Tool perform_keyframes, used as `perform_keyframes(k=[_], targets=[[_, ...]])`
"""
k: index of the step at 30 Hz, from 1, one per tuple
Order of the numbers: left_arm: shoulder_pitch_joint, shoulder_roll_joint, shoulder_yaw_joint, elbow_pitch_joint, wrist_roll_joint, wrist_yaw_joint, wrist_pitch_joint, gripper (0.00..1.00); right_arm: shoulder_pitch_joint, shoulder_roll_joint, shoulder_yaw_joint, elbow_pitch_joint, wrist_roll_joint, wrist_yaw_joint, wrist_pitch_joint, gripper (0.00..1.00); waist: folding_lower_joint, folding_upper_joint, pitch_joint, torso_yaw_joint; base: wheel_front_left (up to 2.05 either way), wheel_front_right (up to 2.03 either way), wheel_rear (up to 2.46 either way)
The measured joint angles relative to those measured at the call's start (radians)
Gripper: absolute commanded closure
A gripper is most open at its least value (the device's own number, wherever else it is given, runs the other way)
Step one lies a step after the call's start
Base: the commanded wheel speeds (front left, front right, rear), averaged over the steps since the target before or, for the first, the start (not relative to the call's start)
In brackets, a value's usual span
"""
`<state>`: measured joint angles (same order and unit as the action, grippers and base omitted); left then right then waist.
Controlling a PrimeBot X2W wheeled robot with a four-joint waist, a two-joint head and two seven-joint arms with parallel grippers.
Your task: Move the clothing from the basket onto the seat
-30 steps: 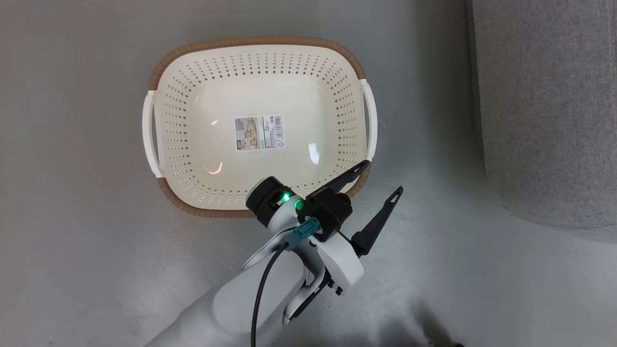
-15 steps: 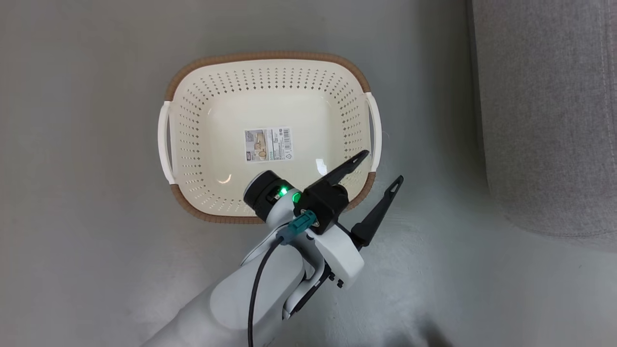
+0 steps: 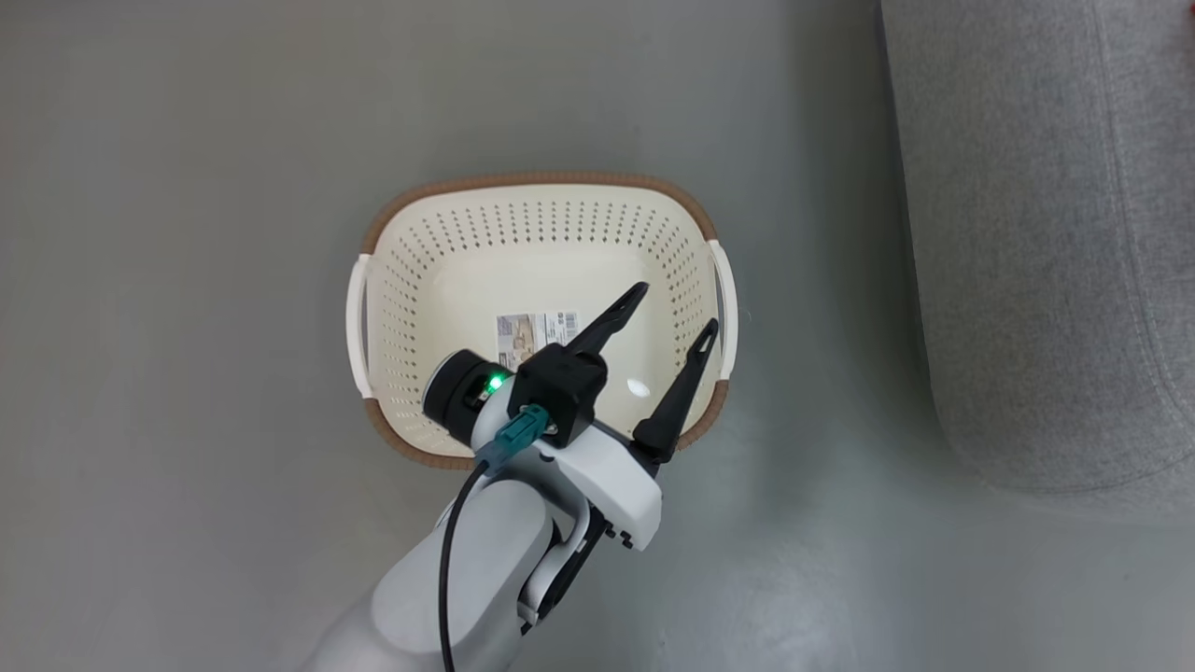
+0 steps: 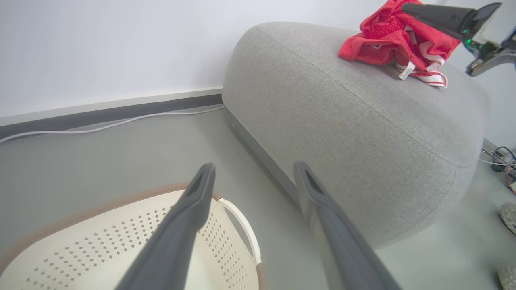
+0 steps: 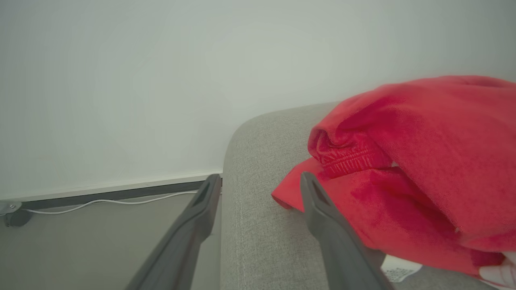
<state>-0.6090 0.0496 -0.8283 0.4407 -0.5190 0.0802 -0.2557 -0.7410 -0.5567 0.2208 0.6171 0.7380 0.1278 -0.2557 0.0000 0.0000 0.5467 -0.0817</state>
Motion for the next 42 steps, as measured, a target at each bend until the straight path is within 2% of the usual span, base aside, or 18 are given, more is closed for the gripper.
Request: perform_keyframes(k=[8,24,34,42], targets=[[0.098,-0.003,0.142,-0.016,0.044,0.006,0.0,0.0,0.091,0.044,0.025,-0.07,-0.026,0.0,0.0,0.0,0.0,0.0,-0.096,0.033,0.0,0.0,0.0],[0.352,-0.006,0.514,-0.059,0.198,0.004,0.0,0.0,0.257,0.127,0.084,-0.153,-0.123,0.0,0.0,0.0,0.0,0.0,-0.319,0.101,0.0,0.0,0.0],[0.462,-0.007,0.657,-0.098,0.249,-0.001,0.0,0.0,0.39,0.192,0.039,-0.231,-0.173,0.0,0.0,0.0,0.0,0.0,-0.442,0.12,0.0,0.0,0.0],[0.546,-0.007,0.713,-0.144,0.283,0.002,0.0,0.0,0.518,0.266,-0.018,-0.307,-0.25,0.0,0.0,0.0,0.0,0.0,-0.506,0.133,0.0,0.0,0.0]])
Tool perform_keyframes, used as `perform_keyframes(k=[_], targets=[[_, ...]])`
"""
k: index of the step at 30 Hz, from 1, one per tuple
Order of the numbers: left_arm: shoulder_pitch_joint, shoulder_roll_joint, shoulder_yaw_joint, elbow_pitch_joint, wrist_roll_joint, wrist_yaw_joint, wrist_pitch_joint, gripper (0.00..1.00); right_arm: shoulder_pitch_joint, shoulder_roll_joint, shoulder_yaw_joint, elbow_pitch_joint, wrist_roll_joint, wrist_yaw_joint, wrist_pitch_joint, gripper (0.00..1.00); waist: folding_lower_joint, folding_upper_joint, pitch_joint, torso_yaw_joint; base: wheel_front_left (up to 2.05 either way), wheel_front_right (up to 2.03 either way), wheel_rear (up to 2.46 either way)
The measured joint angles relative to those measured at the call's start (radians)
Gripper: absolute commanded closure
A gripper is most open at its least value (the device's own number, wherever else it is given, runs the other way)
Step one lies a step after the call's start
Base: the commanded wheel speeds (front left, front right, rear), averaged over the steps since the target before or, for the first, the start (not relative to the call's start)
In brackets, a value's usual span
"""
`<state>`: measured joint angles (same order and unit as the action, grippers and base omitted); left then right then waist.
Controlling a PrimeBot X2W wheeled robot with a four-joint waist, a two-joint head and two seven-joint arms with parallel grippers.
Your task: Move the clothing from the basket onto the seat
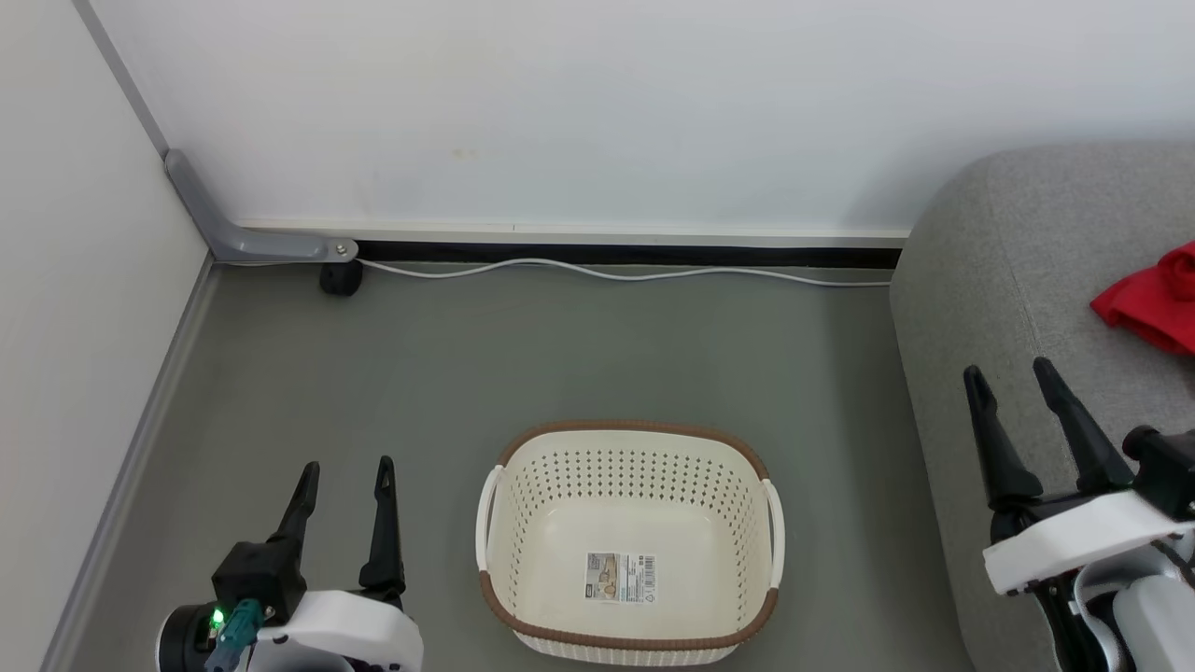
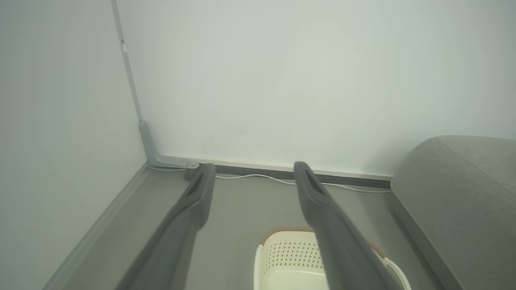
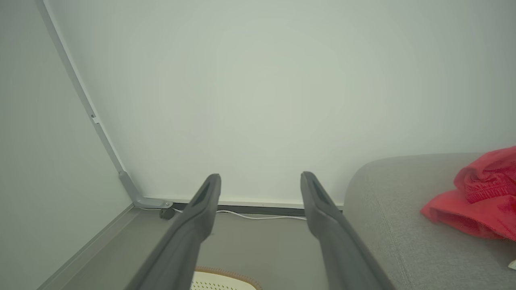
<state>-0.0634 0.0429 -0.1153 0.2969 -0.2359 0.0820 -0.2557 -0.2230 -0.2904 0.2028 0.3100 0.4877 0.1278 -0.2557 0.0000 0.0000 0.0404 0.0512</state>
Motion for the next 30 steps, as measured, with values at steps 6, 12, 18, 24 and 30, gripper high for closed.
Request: perform_keyframes(k=[6,12,18,24,30], targets=[[0.047,0.0,0.015,-0.019,0.01,0.0,0.0,0.0,0.069,0.044,-0.019,-0.019,-0.026,0.0,0.0,0.0,0.0,0.0,-0.025,0.001,0.0,0.0,0.0],[0.087,0.001,0.012,-0.038,0.01,0.0,0.0,0.0,0.112,0.068,-0.067,-0.021,-0.071,0.0,0.0,0.0,0.0,0.0,-0.045,0.002,0.0,0.0,0.0],[0.112,0.002,0.001,-0.057,0.004,0.0,0.0,0.0,0.13,0.083,-0.086,-0.025,-0.104,0.0,0.0,0.0,0.0,0.0,-0.056,-0.003,0.0,0.0,0.0],[0.113,0.002,0.002,-0.058,0.004,0.0,0.0,0.0,0.13,0.091,-0.084,-0.012,-0.126,0.0,0.0,0.0,0.0,0.0,-0.053,-0.011,0.0,0.0,0.0],[0.112,0.002,-0.001,-0.056,-0.004,-0.002,0.0,0.0,0.128,0.092,-0.079,-0.002,-0.129,0.0,0.0,0.0,0.0,0.0,-0.046,-0.019,0.0,0.0,0.0]])
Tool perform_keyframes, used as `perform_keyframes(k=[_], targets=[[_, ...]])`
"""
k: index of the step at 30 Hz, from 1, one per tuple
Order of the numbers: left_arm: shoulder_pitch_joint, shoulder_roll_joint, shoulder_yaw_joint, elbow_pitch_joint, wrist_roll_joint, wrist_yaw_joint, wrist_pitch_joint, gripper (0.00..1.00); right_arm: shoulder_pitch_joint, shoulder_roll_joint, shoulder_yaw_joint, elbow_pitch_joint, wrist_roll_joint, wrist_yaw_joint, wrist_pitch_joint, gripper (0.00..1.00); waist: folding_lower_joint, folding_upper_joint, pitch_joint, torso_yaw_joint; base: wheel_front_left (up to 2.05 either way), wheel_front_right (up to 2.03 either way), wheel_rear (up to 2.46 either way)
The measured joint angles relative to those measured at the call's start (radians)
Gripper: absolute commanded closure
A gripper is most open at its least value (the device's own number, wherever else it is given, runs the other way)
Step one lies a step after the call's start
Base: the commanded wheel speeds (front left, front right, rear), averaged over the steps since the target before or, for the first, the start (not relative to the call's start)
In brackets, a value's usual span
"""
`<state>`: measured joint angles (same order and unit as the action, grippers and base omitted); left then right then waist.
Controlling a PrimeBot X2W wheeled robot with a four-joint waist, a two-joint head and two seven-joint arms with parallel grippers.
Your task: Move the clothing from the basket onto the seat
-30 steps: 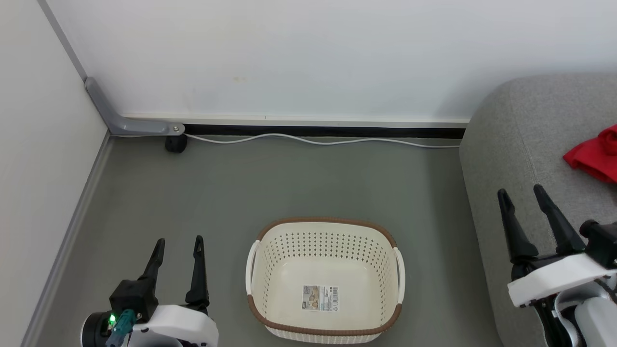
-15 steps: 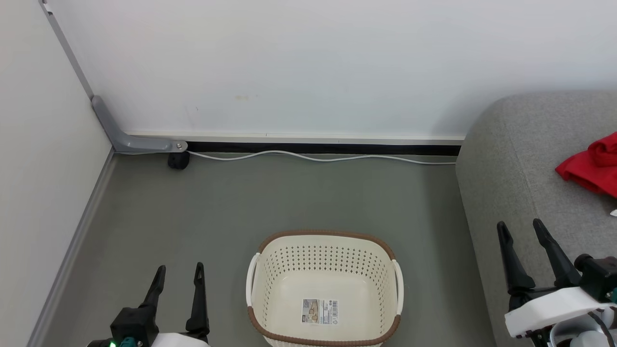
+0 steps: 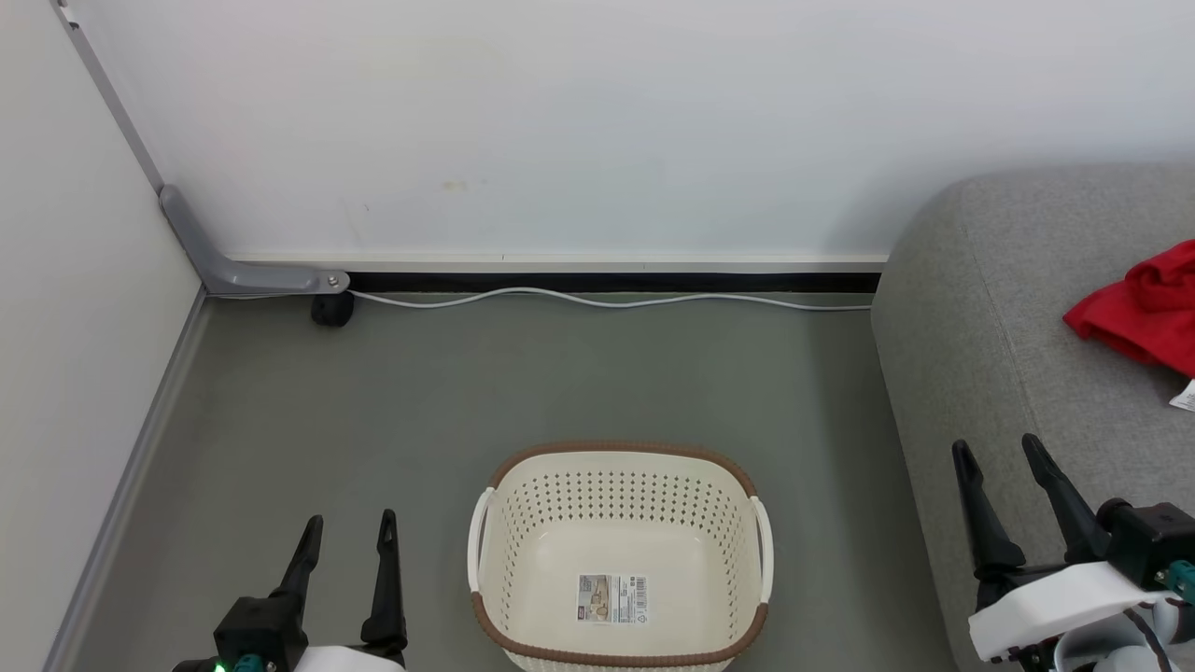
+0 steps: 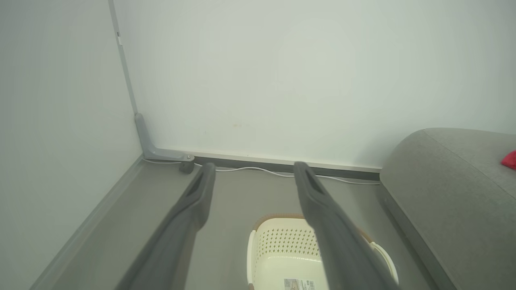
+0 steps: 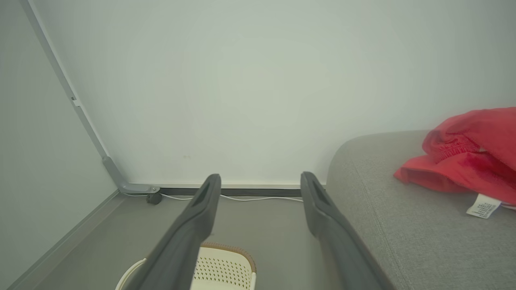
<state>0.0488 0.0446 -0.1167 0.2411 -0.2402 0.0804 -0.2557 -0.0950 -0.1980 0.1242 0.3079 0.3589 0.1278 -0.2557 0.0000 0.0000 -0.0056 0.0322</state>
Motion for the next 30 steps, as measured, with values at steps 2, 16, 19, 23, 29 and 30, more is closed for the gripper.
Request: perform_keyframes(k=[2,16,19,23,29,30], targets=[[0.0,0.0,-0.002,0.0,-0.001,0.0,0.0,0.0,-0.002,0.0,0.001,0.003,0.0,0.0,0.0,0.0,0.0,0.0,0.002,-0.001,0.0,0.0,0.0],[-0.001,0.0,-0.016,0.021,-0.001,-0.01,0.0,0.0,-0.003,0.01,-0.009,0.011,0.0,0.0,0.0,0.0,0.0,0.0,0.007,-0.004,0.0,0.0,0.0],[-0.004,0.0,-0.023,0.027,-0.008,-0.023,0.0,0.0,-0.003,0.014,-0.012,0.01,0.0,0.0,0.0,0.0,0.0,0.0,0.011,-0.006,0.0,0.0,0.0],[0.013,-0.005,-0.029,0.066,-0.01,-0.028,0.001,1.0,0.021,0.034,-0.011,0.042,0.002,0.0,0.0,1.0,0.0,0.0,0.011,-0.006,0.0,0.0,0.0],[0.041,-0.009,-0.028,0.1,-0.044,-0.028,0.011,1.0,0.062,0.058,-0.009,0.073,0.029,0.0,0.01,1.0,0.0001,0.0,0.011,-0.007,0.0,0.0,0.0],[0.041,-0.009,-0.028,0.1,-0.056,-0.028,0.014,1.0,0.062,0.058,-0.011,0.072,0.04,0.0,0.011,1.0,0.0001,0.0,0.01,-0.007,0.0,0.0,0.0]])
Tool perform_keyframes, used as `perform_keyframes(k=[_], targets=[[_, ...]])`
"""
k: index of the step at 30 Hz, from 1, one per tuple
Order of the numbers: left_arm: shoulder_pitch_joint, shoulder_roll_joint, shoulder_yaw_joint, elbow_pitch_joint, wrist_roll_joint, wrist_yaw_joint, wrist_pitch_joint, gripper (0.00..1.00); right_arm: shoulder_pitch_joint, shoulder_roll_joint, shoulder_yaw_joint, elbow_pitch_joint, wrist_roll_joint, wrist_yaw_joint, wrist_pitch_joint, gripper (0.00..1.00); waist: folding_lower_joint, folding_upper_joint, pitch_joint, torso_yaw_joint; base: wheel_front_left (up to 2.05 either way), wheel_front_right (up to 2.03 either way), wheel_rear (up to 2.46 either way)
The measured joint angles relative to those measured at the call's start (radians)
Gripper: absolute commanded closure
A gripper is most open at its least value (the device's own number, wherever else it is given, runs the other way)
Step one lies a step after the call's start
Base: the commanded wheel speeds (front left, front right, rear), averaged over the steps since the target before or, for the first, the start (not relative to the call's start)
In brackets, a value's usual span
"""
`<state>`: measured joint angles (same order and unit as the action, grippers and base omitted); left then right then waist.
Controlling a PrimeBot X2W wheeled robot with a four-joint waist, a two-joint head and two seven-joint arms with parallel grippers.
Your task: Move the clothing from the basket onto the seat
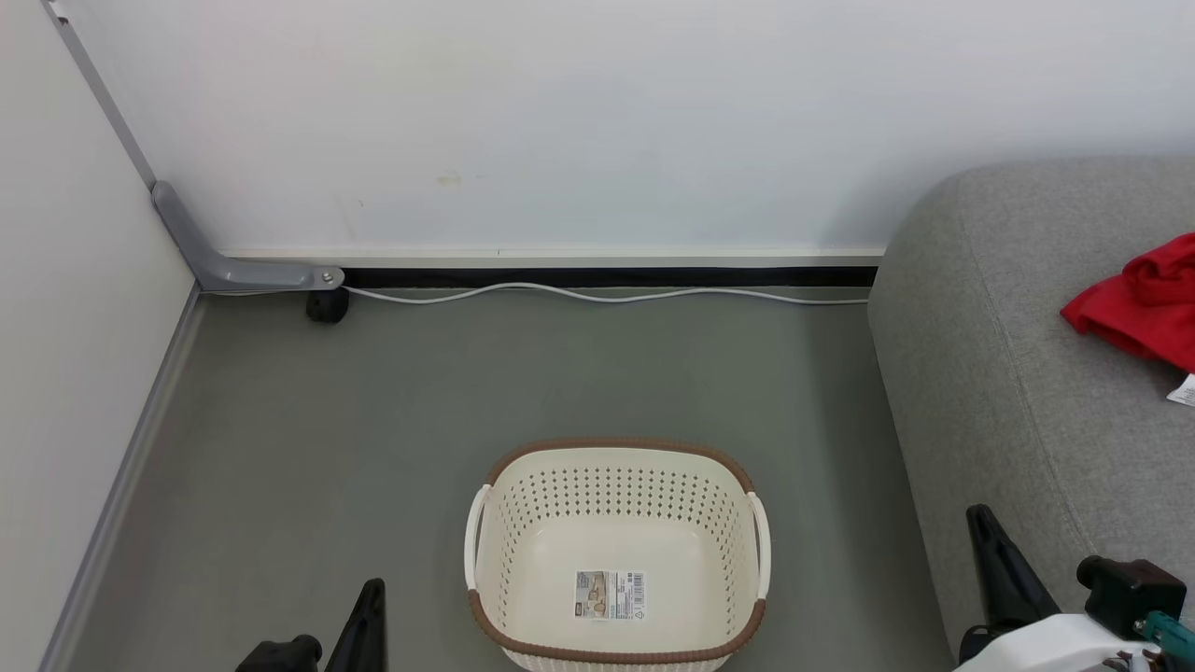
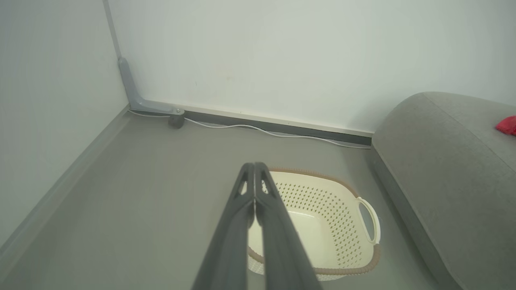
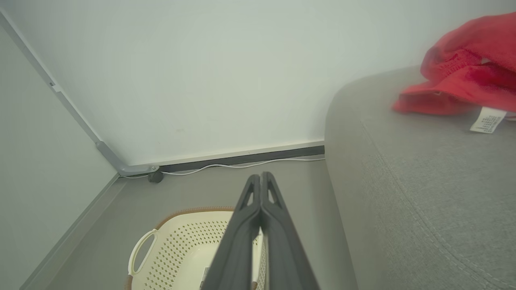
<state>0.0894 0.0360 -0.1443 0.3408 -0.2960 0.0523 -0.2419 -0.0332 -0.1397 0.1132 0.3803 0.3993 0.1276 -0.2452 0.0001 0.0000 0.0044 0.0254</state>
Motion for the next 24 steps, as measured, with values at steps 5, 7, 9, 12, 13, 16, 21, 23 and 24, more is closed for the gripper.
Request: perform_keyframes(k=[5,7,9,12,13,16,21,23,24], targets=[[0.0,0.0,0.007,-0.001,-0.053,-0.008,0.017,1.0,0.0,0.002,-0.008,-0.002,0.049,0.0,0.018,1.0,0.0002,0.0,0.0,-0.001,0.0,0.0,0.0],[0.0,0.0,0.012,-0.002,-0.075,-0.009,0.023,1.0,0.0,0.003,-0.012,-0.004,0.07,0.0,0.022,1.0,0.0001,0.0,0.001,-0.001,0.0,0.0,0.0],[0.0,0.0,0.016,-0.003,-0.093,-0.015,0.03,1.0,0.0,0.006,-0.014,-0.005,0.091,0.0,0.029,1.0,0.0001,0.0,0.001,-0.002,0.0,0.0,0.0],[-0.001,0.0,0.02,-0.004,-0.129,-0.016,0.039,1.0,0.0,0.008,-0.02,-0.007,0.117,0.0,0.038,1.0,0.0001,0.0,0.001,-0.002,0.0,0.0,0.0],[-0.001,0.0,0.022,-0.004,-0.14,-0.016,0.041,1.0,0.0,0.009,-0.022,-0.007,0.129,0.0,0.042,1.0,0.0001,0.0,0.001,-0.003,0.0,0.0,0.0],[-0.005,0.0,0.029,-0.005,-0.169,-0.017,0.048,1.0,-0.001,0.011,-0.032,-0.01,0.16,0.0,0.047,1.0,0.0001,0.0,0.001,-0.003,0.0,0.0,0.0],[-0.013,0.0,0.036,-0.008,-0.221,-0.027,0.058,1.0,-0.002,0.015,-0.041,-0.012,0.208,0.0,0.062,1.0,0.0,0.0,0.001,-0.004,0.0,0.0,0.0],[-0.014,0.0,0.04,-0.009,-0.246,-0.035,0.067,1.0,-0.002,0.016,-0.044,-0.013,0.227,0.0,0.067,1.0,0.0,0.0,0.001,-0.005,0.0,0.0,0.0],[-0.015,0.0,0.042,-0.01,-0.258,-0.035,0.068,1.0,-0.002,0.017,-0.045,-0.014,0.236,0.0,0.072,1.0,0.0,0.0,0.001,-0.005,0.0,0.0,0.0]])
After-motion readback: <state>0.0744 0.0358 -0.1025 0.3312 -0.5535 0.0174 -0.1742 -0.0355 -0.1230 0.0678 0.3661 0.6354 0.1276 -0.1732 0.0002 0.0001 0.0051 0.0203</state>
